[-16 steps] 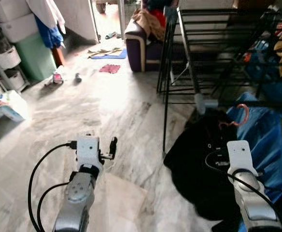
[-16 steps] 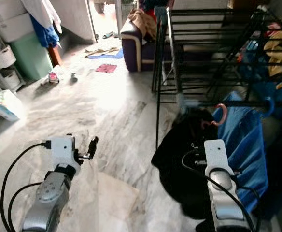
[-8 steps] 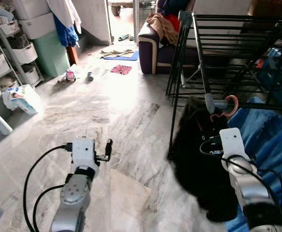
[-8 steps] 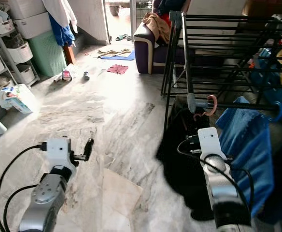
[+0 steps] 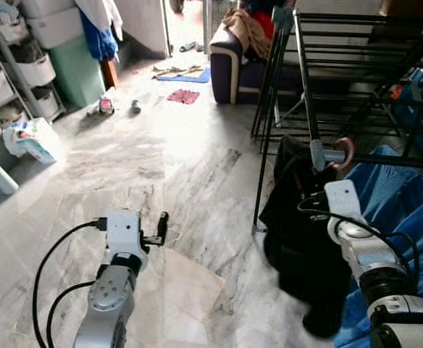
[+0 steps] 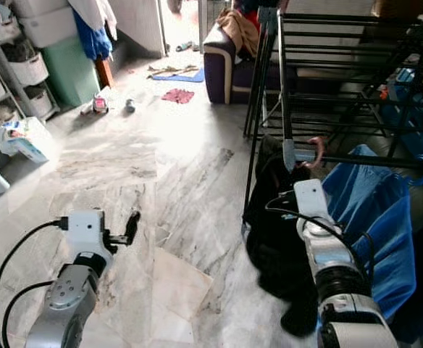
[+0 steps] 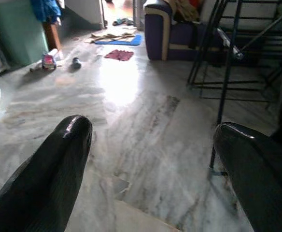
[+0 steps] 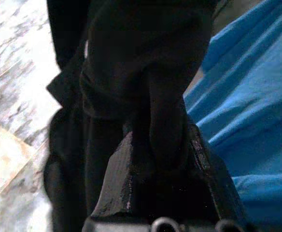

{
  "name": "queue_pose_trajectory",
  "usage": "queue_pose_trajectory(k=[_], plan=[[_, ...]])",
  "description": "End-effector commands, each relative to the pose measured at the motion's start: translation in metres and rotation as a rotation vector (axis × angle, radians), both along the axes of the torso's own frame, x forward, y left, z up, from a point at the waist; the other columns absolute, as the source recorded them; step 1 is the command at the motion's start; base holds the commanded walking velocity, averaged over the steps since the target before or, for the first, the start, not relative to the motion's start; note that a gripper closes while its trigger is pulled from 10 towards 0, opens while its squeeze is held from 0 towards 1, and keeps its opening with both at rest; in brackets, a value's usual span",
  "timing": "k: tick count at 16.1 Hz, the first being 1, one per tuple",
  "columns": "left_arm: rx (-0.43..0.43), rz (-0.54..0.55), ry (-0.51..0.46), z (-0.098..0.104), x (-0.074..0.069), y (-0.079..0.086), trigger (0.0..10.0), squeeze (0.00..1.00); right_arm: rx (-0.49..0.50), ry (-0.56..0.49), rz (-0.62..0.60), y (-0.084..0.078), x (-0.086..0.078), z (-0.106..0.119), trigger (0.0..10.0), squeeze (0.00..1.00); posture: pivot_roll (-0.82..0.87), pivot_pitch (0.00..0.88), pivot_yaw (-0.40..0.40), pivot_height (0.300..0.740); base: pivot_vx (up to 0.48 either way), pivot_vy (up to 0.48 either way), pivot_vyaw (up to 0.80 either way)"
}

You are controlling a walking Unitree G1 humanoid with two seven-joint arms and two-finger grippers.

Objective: Hang hanger

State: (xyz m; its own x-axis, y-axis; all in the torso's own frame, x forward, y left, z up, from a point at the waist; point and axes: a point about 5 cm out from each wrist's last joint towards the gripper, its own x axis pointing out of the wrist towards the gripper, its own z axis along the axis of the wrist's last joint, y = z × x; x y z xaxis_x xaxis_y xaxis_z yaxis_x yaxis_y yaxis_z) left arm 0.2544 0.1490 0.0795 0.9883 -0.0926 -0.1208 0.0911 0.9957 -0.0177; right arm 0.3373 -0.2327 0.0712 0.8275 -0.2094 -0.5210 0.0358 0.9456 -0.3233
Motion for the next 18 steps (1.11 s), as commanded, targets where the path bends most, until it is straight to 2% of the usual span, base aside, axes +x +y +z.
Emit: queue_pose_trajectory(k=[1,5,7,11,14,15,18], plan=[[-0.005,0.005,0.008,0.001,-0.003,0.001,10.0,0.0,-0.006,-0.017,0.052,0.01,0.009,0.005,10.0,0.0,0.0,0.0,-0.037,0.74,0.0,0.0,0.0],[-0.012,0.006,0.025,0.0,-0.006,0.002,10.0,0.0,0.022,0.041,0.02,0.009,-0.003,-0.016,10.0,0.0,0.01,0.005,-0.04,0.74,0.0,0.0,0.0],[-0.024,-0.034,0.035,0.0,-0.005,-0.002,10.0,0.0,0.026,0.048,0.001,0.008,-0.008,-0.023,10.0,0.0,0.0,0.009,-0.032,0.74,0.0,0.0,0.0],[-0.051,-0.089,0.049,0.0,-0.005,-0.008,10.0,0.0,0.009,0.0,-0.054,0.002,-0.006,-0.019,10.0,0.0,0.0,0.01,-0.025,0.74,0.0,0.0,0.0],[-0.056,-0.106,0.058,0.0,-0.007,-0.009,10.0,0.0,0.007,-0.004,-0.053,0.004,-0.006,-0.021,10.0,0.0,0.01,0.011,-0.026,0.74,0.0,0.0,0.0],[-0.058,-0.109,0.061,0.0,-0.008,-0.009,10.0,0.0,0.032,-0.007,-0.055,0.008,-0.007,-0.023,10.0,1.0,0.01,0.012,-0.026,0.74,0.0,0.0,0.0],[-0.059,-0.114,0.066,0.0,-0.009,-0.008,10.0,0.0,0.046,-0.029,-0.04,0.015,-0.006,-0.024,10.0,1.0,0.02,0.012,-0.026,0.74,0.0,0.0,0.0]])
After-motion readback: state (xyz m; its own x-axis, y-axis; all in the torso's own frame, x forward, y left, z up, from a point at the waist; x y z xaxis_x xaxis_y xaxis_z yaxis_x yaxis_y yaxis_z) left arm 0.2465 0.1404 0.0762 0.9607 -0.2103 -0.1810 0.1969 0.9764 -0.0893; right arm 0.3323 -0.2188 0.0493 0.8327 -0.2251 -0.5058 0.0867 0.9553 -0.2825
